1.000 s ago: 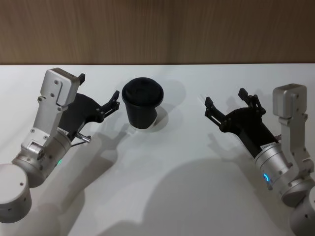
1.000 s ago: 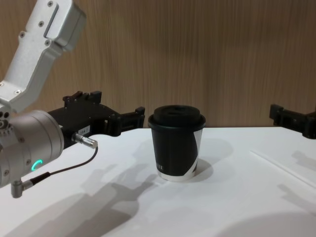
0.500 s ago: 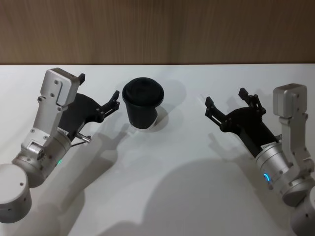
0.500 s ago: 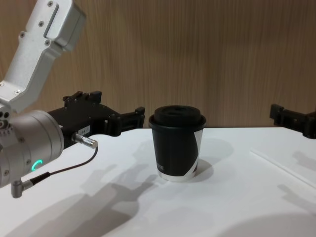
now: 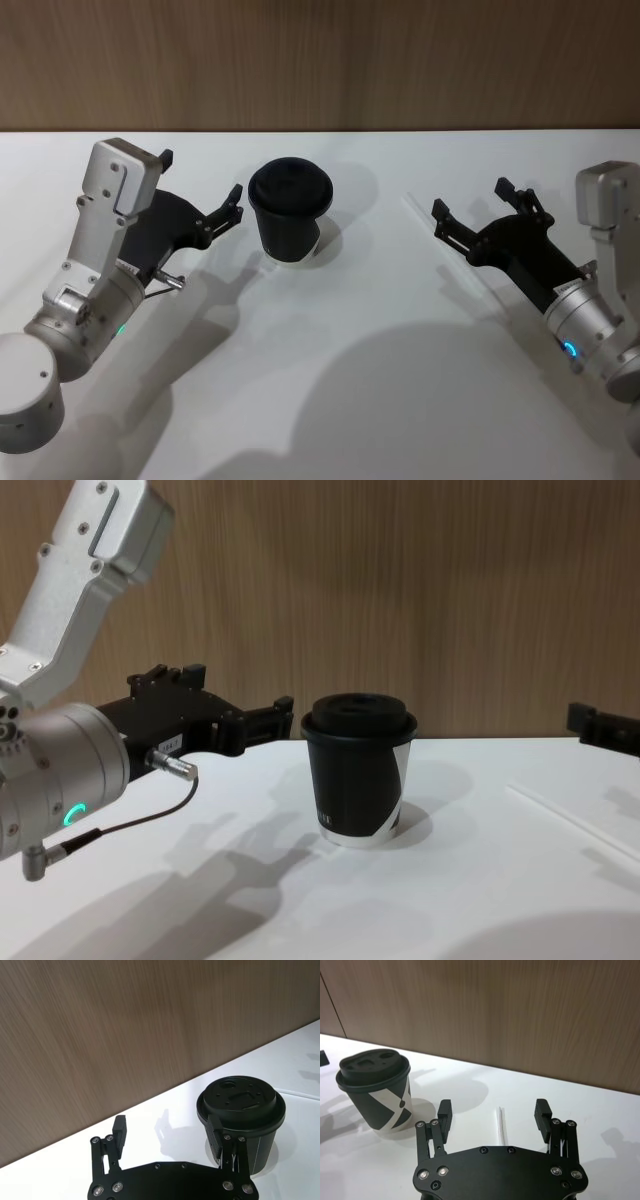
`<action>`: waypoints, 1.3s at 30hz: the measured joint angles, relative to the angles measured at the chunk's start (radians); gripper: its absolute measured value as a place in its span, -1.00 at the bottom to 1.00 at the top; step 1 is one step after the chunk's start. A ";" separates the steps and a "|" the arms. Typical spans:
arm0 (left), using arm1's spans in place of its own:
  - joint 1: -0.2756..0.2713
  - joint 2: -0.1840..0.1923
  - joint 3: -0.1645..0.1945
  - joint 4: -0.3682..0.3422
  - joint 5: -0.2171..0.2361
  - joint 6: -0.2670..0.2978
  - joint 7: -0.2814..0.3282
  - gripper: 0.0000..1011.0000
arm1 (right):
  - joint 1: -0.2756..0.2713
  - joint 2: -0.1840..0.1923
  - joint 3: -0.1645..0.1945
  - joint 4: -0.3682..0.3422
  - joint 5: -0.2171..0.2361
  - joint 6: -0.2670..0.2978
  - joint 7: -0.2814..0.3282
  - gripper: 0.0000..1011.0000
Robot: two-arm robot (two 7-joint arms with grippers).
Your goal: Pick up the straw with one hand, pass it to the other hand, and insert it into the cup.
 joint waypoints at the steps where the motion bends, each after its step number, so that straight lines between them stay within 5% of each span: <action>1: 0.000 0.000 0.000 0.000 0.000 0.000 0.000 0.98 | 0.002 0.003 0.002 0.002 0.003 0.003 0.005 0.98; 14: 0.000 0.000 0.000 0.000 0.000 0.000 0.000 0.98 | -0.031 0.052 0.030 -0.028 0.036 0.083 0.061 0.98; 39: 0.000 0.000 0.000 0.000 0.000 0.000 0.000 0.98 | -0.117 0.079 0.054 -0.083 0.000 0.200 0.025 0.98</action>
